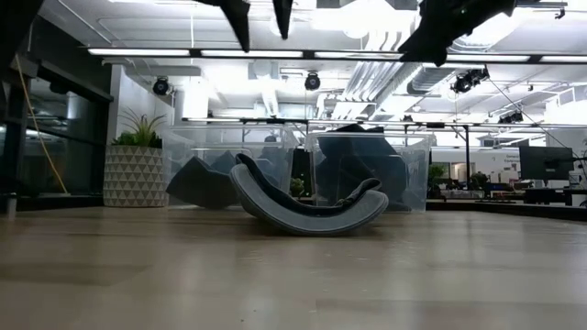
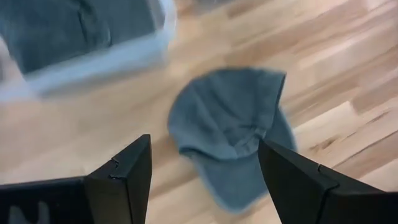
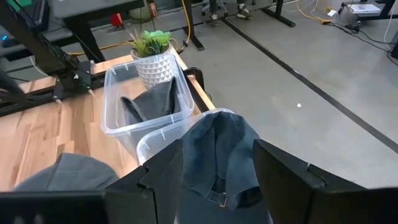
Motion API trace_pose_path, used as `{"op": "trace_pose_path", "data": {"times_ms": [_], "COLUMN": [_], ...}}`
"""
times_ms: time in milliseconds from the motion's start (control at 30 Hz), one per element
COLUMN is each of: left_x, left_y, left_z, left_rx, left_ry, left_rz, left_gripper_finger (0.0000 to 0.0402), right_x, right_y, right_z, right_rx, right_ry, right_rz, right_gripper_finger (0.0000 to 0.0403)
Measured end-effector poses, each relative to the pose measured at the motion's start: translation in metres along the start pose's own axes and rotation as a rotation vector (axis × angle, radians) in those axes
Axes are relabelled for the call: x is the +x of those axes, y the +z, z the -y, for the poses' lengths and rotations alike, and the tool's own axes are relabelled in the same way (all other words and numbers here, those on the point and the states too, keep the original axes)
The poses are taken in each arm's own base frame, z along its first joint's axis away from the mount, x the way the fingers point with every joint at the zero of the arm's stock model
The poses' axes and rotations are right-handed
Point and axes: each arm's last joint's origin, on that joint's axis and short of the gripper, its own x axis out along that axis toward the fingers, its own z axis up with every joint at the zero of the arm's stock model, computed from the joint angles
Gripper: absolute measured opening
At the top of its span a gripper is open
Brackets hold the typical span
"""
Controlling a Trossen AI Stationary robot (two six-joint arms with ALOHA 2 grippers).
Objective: Pick & Place hat
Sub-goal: Put the gray cap into the left transparent bin
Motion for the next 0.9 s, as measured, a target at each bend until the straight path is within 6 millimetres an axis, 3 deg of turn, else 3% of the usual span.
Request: {"op": "trace_pose_path", "data": {"times_ms": [267,500,667,900], "left_x": [0.044,0.066,0.080,0.115], "left_y": [-0.038,-0.052,-0.064,-0.073], "left_z": [0.007,-0.014,-0.035,-0.058], "left_rx": [-0.082,-0.145,-0.204,-0.344], "left_ry": [0.103,0.103,-0.025,-0.282], "left_rz": [-0.120,-0.149,-0.143,-0.130], "left_gripper_finger": [0.0238,0.0238,0.0238,0.0238], "right_x": [-0.004,-0.008,-0.011,-0.016], "right_y": [0.002,0.004,0.004,0.004], "right_z": [-0.007,-0.021,-0.026,-0.031], "right_rx": [-0.001,-0.021,-0.021,-0.030], "right_ry": [0.022,0.052,0.060,0.061], "right_rz": [0.011,0.017,0.009,0.010], "right_gripper_finger": [0.0186,0.0186,0.0186,0.0186]}}
